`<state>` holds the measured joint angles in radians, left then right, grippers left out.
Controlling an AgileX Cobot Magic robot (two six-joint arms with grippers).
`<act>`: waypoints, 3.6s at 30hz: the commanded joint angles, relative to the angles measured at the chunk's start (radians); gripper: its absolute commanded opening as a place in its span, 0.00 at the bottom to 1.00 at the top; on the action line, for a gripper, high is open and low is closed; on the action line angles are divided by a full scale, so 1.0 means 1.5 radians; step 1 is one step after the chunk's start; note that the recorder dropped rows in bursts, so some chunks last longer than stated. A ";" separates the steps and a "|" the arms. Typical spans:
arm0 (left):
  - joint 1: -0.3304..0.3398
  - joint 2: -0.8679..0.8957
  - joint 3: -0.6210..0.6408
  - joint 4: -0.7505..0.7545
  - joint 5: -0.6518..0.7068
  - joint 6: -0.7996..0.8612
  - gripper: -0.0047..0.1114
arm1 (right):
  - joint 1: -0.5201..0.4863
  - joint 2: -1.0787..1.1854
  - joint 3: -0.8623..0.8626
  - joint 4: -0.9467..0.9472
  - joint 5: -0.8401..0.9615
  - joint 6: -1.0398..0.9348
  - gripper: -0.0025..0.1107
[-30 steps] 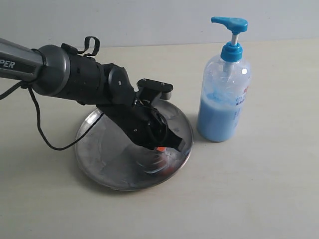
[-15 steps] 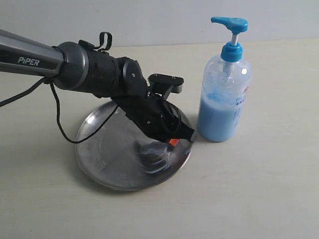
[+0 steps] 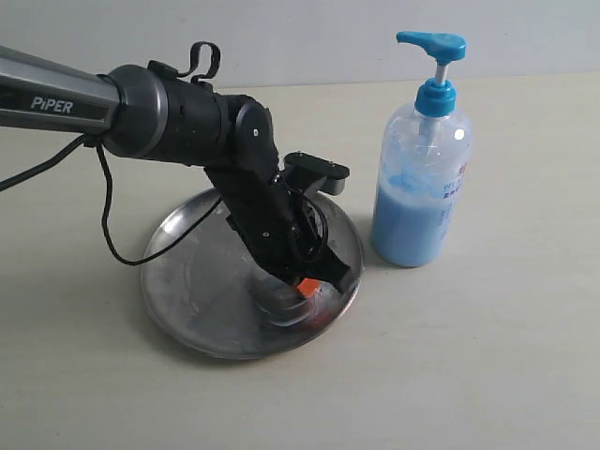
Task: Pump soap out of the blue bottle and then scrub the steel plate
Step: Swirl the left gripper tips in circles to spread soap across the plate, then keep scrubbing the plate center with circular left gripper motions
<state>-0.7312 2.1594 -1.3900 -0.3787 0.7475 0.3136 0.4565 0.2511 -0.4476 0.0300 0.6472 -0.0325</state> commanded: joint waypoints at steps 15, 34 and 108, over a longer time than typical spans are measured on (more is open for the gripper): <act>0.048 0.002 0.002 0.103 -0.023 -0.114 0.04 | -0.002 -0.004 0.004 -0.002 -0.007 0.001 0.02; -0.010 0.011 -0.001 -0.003 -0.031 -0.051 0.04 | -0.002 -0.004 0.004 -0.005 -0.009 0.001 0.02; -0.011 0.034 -0.004 -0.088 -0.083 0.048 0.04 | -0.002 -0.004 0.004 -0.002 -0.008 0.001 0.02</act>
<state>-0.7319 2.1844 -1.4075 -0.5180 0.6657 0.3777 0.4565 0.2511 -0.4476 0.0300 0.6472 -0.0325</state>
